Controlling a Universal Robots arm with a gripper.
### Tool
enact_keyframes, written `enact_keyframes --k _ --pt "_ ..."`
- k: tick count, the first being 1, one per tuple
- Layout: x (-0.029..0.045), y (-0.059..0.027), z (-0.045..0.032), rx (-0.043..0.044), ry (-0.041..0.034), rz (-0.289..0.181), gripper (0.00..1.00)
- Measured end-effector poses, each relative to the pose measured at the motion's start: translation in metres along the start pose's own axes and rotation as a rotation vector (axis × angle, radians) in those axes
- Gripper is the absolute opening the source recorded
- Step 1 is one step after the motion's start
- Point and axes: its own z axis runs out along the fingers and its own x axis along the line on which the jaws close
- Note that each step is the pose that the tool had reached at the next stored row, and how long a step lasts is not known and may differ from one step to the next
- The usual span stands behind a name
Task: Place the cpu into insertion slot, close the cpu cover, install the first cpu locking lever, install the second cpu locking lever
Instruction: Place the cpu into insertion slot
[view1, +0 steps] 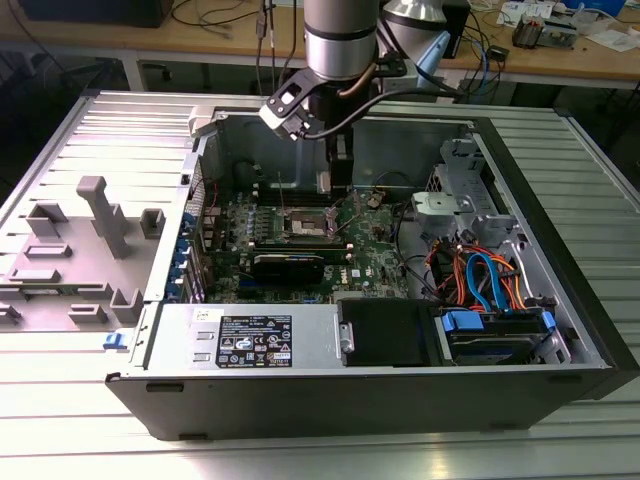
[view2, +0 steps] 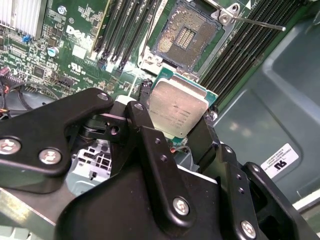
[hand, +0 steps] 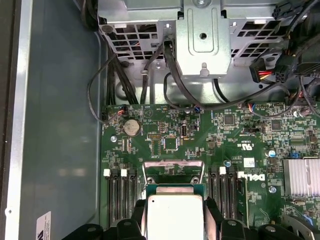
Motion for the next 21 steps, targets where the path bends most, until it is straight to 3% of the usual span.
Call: enact_keyframes --k 6,9,21 --pt "-0.0001 -0.0003 0.0030 0.0001 -0.0003 0.000 0.55" --pt "-0.0001 -0.0053 0.0028 -0.0001 0.0000 0.000 0.55" --pt "-0.0001 -0.0063 0.0028 0.0000 0.0000 -0.001 0.55"
